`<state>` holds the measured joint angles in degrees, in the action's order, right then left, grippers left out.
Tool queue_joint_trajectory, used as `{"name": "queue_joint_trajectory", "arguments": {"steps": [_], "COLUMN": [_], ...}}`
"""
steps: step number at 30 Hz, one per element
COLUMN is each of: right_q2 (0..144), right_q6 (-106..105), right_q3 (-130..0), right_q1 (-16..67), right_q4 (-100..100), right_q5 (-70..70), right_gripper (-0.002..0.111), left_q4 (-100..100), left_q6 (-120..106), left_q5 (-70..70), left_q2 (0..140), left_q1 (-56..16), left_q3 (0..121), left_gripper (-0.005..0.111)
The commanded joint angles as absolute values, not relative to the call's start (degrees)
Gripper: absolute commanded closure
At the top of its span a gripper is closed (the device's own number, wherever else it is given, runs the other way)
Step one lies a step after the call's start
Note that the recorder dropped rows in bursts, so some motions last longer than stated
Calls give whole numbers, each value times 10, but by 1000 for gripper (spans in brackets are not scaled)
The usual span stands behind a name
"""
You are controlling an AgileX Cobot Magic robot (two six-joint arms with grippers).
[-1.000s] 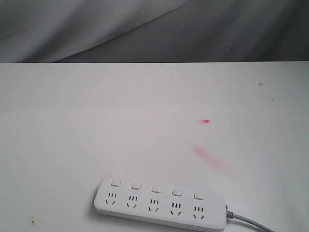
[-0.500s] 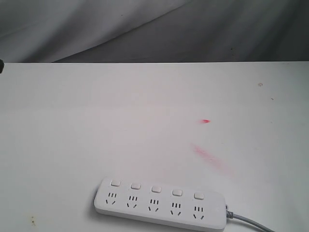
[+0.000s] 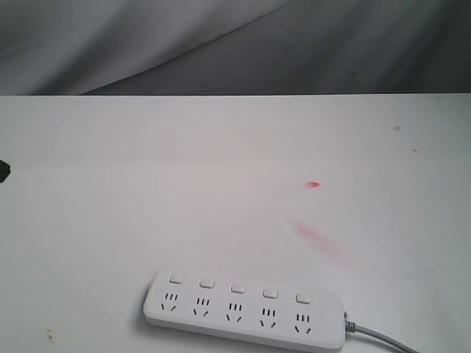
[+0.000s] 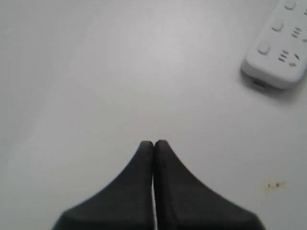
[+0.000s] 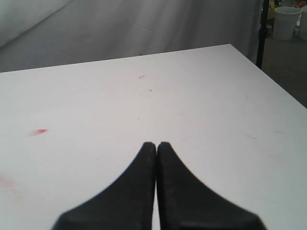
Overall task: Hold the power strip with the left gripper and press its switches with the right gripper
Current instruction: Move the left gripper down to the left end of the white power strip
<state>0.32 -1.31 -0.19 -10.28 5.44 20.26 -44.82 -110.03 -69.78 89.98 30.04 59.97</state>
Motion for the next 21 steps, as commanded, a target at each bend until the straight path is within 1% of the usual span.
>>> {"name": "queue_joint_trajectory", "arguments": {"steps": [1, 6, 12, 15, 17, 19, 21], "right_q2": [0, 0, 0, 0, 0, 0, 0], "right_q6": [-15, -15, -15, -15, -15, -15, -15], "right_q3": [0, 0, 0, 0, 0, 0, 0], "right_q1": [-108, -108, -108, -108, -108, -108, -108], "right_q4": [51, 51, 51, 51, 51, 51, 51], "right_q5": [202, 202, 202, 202, 202, 202, 202], "right_gripper": [108, 108, 108, 108, 108, 108, 108], "left_q4": [-410, -359, -472, -487, -459, -430, -416], "left_q6": [-1199, -1199, -1199, -1199, -1199, -1199, -1199], "left_q5": [-700, -700, -700, -700, -700, -700, -700], "left_q2": [923, 961, 1003, 1026, 1041, 1055, 1066], "left_q1": [298, 279, 279, 274, 267, 257, 248], "left_q3": [560, 560, 560, 560, 560, 560, 560], "left_gripper": [107, 107, 107, 107, 105, 100, 88]}}
